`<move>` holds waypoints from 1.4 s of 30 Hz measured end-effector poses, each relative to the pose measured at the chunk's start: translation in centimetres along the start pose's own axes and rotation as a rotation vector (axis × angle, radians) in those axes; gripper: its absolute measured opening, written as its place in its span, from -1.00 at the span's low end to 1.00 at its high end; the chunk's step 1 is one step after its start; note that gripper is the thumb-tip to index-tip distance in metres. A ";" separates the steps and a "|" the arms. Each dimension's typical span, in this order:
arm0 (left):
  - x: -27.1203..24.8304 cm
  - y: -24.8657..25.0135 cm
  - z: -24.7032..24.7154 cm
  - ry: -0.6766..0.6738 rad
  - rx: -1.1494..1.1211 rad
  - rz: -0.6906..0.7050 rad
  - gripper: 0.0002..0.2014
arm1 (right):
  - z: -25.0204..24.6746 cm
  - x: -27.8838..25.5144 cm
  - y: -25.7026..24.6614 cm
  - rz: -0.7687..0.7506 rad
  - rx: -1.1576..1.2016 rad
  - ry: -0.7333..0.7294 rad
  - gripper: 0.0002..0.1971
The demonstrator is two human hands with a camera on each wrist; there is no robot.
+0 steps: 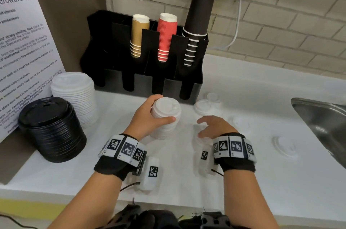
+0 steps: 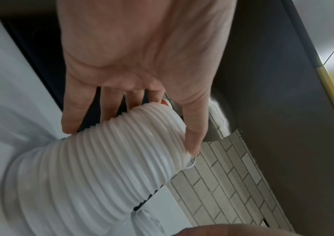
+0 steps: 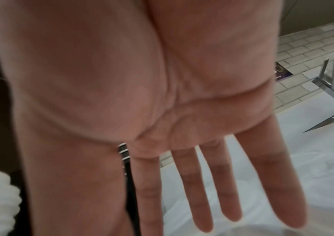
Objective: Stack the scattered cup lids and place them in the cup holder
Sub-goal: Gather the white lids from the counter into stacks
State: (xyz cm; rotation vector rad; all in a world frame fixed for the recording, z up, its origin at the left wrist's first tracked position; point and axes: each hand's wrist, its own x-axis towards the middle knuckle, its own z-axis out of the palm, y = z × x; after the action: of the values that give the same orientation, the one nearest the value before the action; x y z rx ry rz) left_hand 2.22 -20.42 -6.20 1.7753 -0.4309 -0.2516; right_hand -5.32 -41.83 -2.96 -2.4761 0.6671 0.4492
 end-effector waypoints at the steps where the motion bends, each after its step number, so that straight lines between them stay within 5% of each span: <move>1: 0.0 0.0 0.0 0.000 -0.002 -0.001 -0.35 | 0.1 0.0 0.0 -0.002 -0.038 -0.001 -0.45; 8: -0.1 0.0 0.2 0.016 -0.003 0.014 -0.35 | 0.9 0.2 0.3 0.017 -0.158 0.021 -0.46; 12: -0.1 -0.2 0.3 0.046 0.043 0.027 -0.35 | 0.3 0.2 1.0 -0.046 0.016 0.096 -0.56; 19: -0.2 -0.3 0.5 0.071 0.104 0.059 -0.32 | -0.5 -0.8 -2.5 -0.519 0.532 0.359 -0.79; 24: 0.0 -0.3 0.6 0.079 0.053 0.020 -0.08 | 1.3 -1.0 -5.9 -0.696 0.421 0.394 -0.71; 32: 0.3 -0.7 0.5 0.088 0.038 0.001 0.12 | 1.8 -0.9 -7.4 -0.690 0.250 0.351 -0.71; 36: 0.3 -0.5 0.5 0.076 0.029 0.012 0.05 | 1.7 -0.8 -7.6 -0.689 0.238 0.342 -0.71; 42: 0.2 0.0 0.5 0.048 0.037 0.080 -0.34 | 1.9 -0.5 -7.4 -0.712 0.248 0.330 -0.71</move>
State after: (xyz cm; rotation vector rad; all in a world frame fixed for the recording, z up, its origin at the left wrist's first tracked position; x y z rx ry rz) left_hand 2.19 -20.95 -6.34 1.7928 -0.4736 -0.1455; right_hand -2.08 -35.16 -1.28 -2.3590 -0.0724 -0.2989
